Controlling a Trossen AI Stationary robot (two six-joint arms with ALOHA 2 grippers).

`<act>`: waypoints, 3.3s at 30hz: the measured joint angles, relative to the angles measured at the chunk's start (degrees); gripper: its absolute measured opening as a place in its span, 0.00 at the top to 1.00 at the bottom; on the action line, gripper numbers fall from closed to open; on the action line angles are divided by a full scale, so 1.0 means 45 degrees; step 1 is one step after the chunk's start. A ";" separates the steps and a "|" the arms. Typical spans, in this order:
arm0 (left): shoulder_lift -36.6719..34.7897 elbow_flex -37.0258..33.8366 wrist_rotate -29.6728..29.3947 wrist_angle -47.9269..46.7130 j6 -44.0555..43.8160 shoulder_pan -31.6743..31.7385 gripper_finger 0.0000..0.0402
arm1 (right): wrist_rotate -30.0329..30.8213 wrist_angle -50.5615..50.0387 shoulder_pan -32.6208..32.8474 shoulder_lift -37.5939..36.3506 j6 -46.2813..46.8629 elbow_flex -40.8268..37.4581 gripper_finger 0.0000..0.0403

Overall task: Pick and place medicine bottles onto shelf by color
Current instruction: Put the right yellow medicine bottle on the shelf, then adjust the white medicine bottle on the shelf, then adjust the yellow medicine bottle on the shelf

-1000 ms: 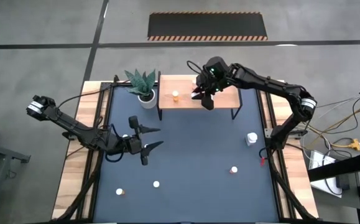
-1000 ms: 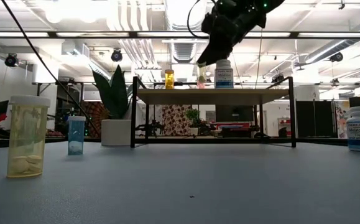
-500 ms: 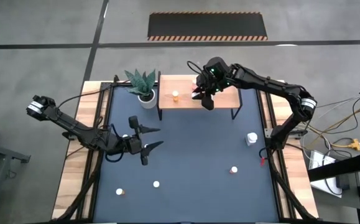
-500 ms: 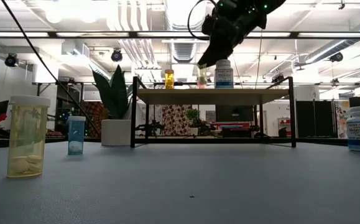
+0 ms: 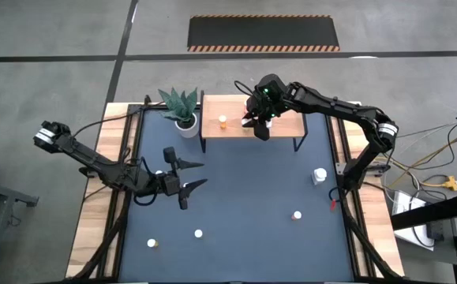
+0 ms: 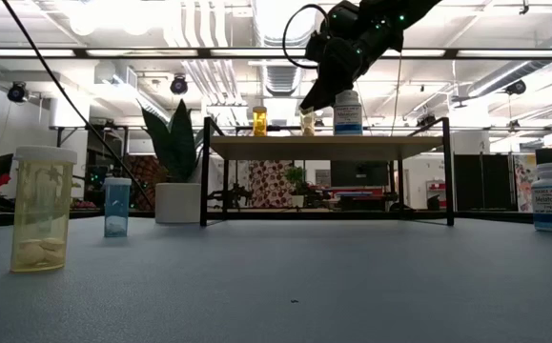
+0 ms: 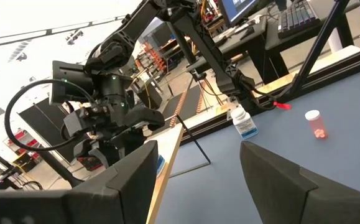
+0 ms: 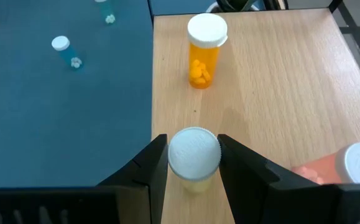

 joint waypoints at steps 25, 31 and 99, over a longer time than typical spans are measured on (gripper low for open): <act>0.0005 -0.0034 0.0000 -0.0034 -0.0014 -0.0005 0.47 | 0.0032 -0.0450 0.0000 -0.0037 0.0005 0.0580 0.55; 0.0005 -0.0056 0.0000 -0.0034 -0.0014 -0.0002 0.47 | 0.0042 -0.1784 0.0000 -0.0048 0.0111 0.1757 0.55; 0.0752 0.0003 0.0417 0.0062 -0.0440 0.0256 0.47 | 0.3007 -0.5699 0.3616 -0.2994 0.1209 -0.0394 0.98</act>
